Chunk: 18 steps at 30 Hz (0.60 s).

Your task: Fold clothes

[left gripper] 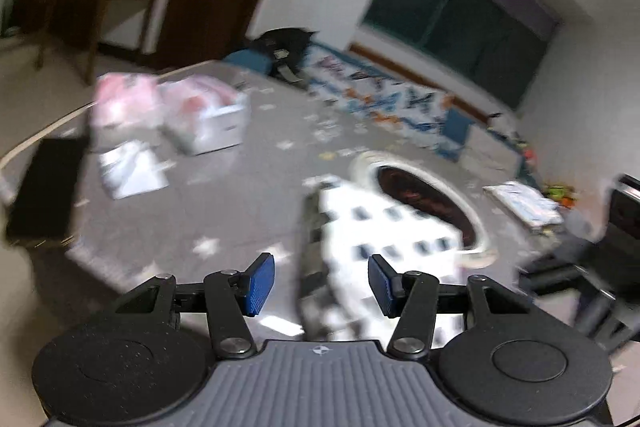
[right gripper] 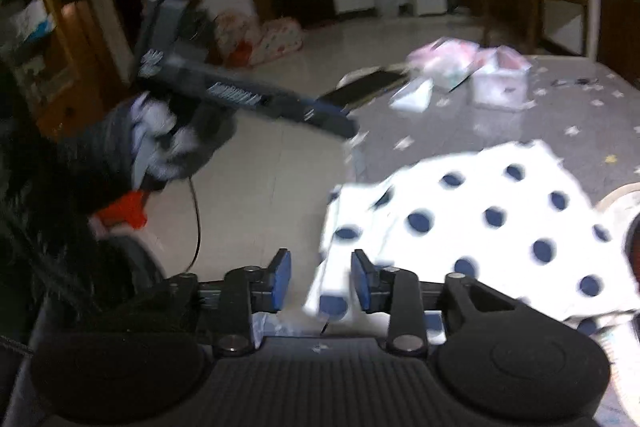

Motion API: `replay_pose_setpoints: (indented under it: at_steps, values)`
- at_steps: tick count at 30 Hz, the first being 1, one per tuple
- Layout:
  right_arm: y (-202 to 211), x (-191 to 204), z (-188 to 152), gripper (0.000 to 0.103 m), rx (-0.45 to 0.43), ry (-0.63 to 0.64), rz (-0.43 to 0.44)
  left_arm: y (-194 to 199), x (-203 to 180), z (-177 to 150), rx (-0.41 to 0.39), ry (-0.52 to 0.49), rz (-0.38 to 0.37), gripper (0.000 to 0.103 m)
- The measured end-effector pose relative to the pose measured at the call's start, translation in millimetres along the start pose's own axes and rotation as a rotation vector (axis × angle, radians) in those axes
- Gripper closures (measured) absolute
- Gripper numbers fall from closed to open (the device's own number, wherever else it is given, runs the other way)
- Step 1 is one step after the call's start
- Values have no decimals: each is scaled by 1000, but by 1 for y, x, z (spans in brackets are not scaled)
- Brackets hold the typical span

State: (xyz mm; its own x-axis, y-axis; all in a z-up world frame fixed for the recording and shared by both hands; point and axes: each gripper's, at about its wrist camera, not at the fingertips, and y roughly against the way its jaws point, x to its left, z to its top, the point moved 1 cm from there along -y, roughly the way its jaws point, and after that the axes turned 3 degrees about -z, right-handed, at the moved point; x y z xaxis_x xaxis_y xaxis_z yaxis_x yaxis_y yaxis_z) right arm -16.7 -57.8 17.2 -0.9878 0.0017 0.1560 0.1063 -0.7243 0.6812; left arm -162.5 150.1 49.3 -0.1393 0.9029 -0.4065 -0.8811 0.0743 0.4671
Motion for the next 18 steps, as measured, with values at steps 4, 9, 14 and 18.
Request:
replay_pose_setpoints:
  at_steps: [4,9,14,18]
  values:
    - [-1,-31,3,67,-29,-82,-117,-23,-24,0,34,-41,-119,53]
    - [-3,-71,7,67,-66,-184,-263,-54,-32,-11,122,-56,-150,58]
    - [-12,-104,1,67,-57,-250,-338,-61,-17,-23,171,-21,-122,65]
    - [-22,-131,-12,68,-20,-297,-395,-59,-5,-28,186,7,-109,71]
